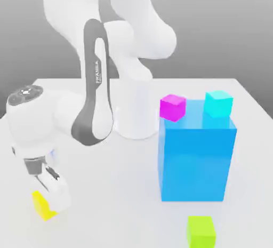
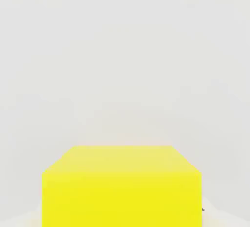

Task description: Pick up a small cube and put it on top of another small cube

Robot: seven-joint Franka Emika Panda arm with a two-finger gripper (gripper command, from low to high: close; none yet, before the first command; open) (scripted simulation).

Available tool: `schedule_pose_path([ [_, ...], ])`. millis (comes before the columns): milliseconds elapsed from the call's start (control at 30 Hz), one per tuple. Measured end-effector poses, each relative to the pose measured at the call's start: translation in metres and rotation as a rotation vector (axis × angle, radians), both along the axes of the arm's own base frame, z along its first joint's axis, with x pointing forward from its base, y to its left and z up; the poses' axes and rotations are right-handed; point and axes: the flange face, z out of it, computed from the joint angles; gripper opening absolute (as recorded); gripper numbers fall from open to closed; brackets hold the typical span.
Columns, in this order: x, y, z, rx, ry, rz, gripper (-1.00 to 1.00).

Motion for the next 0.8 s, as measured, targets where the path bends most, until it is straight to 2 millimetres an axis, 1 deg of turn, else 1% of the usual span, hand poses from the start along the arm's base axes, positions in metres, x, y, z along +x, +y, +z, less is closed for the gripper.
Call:
schedule_pose_path([
  [100,-0.001,0.0,0.033,0.001,0.0,0.0,-1.0],
  [133,0.005,0.008,0.041,0.002,-0.001,0.029,-1.0],
  [200,0.028,0.041,0.05,0.004,-0.001,0.163,-1.0],
  [300,0.061,0.103,0.06,0.006,-0.001,0.391,-1.0],
  [400,0.084,0.172,0.07,0.006,-0.001,0.626,-1.0],
  [500,0.097,0.245,0.08,0.006,0.0,0.858,-1.0],
  [600,0.097,0.319,0.091,0.004,0.0,1.084,-1.0],
  [633,0.095,0.34,0.091,0.003,0.0,1.148,-1.0],
  [667,0.095,0.35,0.083,0.002,0.001,1.18,-1.0],
  [700,0.094,0.356,0.072,0.001,0.001,1.196,-1.0],
  [767,0.094,0.36,0.046,0.001,0.001,1.209,-1.0],
  [800,0.093,0.361,0.037,0.001,0.001,1.211,1.0],
])
